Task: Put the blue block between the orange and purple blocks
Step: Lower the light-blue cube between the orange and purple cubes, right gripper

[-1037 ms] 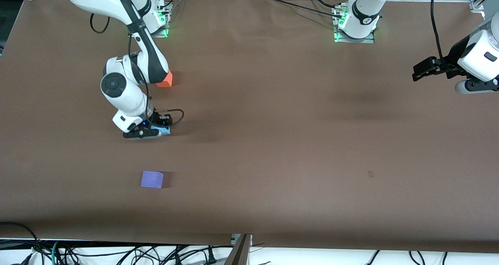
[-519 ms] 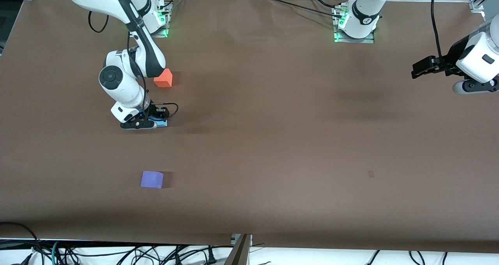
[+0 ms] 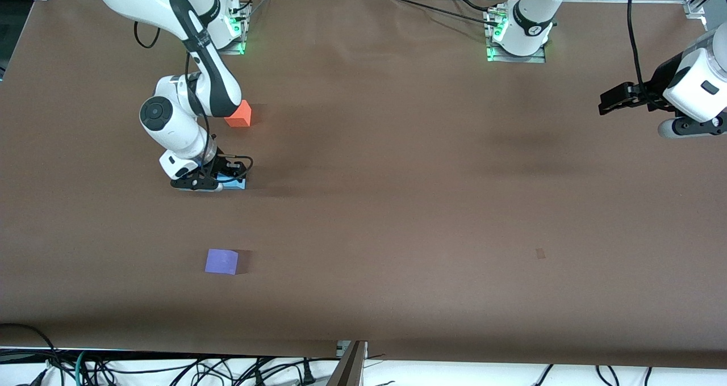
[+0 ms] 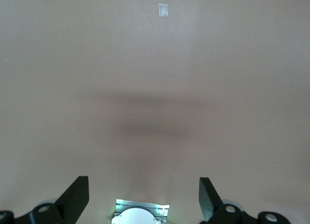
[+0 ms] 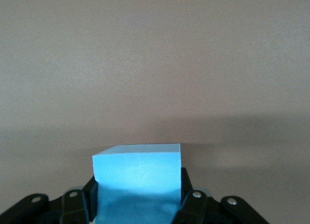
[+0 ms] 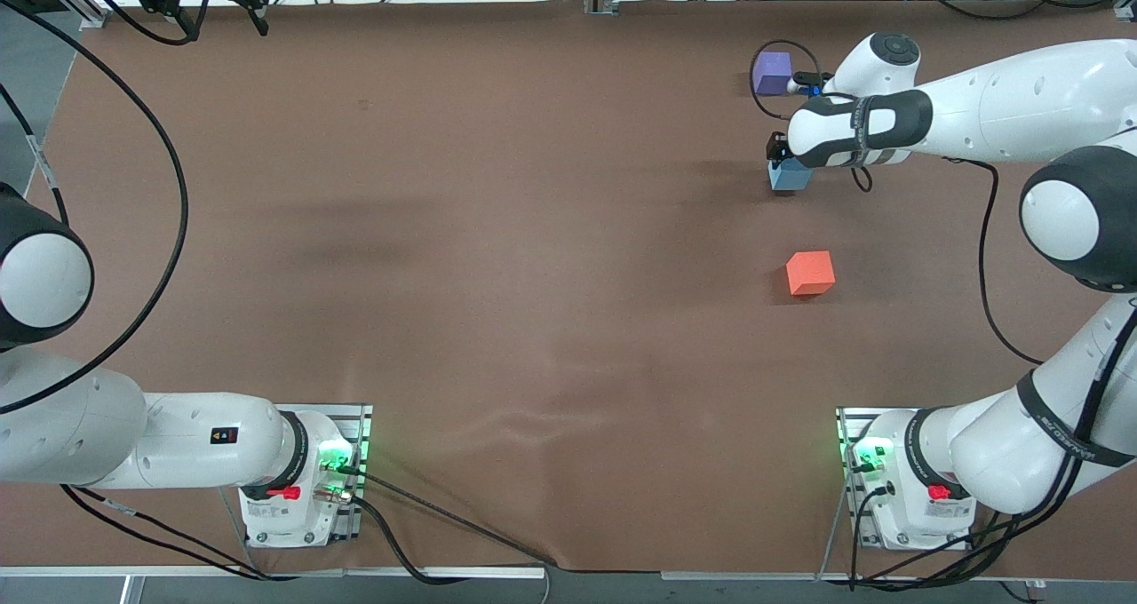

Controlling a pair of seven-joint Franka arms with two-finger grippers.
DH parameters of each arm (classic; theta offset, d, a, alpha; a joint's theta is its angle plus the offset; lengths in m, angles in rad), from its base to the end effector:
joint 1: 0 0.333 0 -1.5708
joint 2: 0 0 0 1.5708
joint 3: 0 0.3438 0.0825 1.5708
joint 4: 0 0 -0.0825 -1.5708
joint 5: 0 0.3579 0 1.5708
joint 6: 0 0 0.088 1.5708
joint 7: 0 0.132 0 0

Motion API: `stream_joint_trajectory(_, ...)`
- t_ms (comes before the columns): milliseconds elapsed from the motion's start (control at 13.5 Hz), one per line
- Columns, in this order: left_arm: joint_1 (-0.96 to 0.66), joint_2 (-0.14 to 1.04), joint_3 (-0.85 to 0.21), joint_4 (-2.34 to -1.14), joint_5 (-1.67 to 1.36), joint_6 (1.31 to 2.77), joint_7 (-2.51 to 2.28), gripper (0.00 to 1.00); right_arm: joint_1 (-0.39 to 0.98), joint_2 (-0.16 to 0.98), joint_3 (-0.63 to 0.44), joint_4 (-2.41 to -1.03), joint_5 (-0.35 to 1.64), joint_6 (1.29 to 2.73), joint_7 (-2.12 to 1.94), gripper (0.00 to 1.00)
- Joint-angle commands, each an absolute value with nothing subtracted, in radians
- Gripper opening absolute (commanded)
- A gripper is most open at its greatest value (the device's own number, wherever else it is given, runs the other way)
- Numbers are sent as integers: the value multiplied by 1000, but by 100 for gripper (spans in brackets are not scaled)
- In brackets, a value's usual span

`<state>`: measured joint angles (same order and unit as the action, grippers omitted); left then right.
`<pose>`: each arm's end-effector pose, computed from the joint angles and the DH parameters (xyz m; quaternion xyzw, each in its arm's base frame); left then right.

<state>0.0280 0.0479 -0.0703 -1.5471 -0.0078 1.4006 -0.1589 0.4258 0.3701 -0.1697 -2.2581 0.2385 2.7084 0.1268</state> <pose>0.5190 -0.0222 0.5998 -0.9936 -0.0576 0.0971 0.0042 0.5308 0.1329 0.2308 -0.9981 0.0344 -0.0398 0.0326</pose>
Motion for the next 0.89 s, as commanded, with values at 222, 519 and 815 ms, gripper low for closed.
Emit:
stream_joint_trajectory(222, 35, 63, -74, -1514, -25, 1378, -133, 100, 426, 362, -167, -2267, 267, 2743, 143, 90)
stream_joint_trajectory(519, 32, 83, -75, -1480, -25, 1376, -135, 100, 428, 246, -166, -2223, 267, 2561, 163, 99)
stream_joint_trajectory(815, 34, 83, -75, -1480, -25, 1376, -135, 100, 428, 62, -181, -2136, 242, 2259, 163, 99)
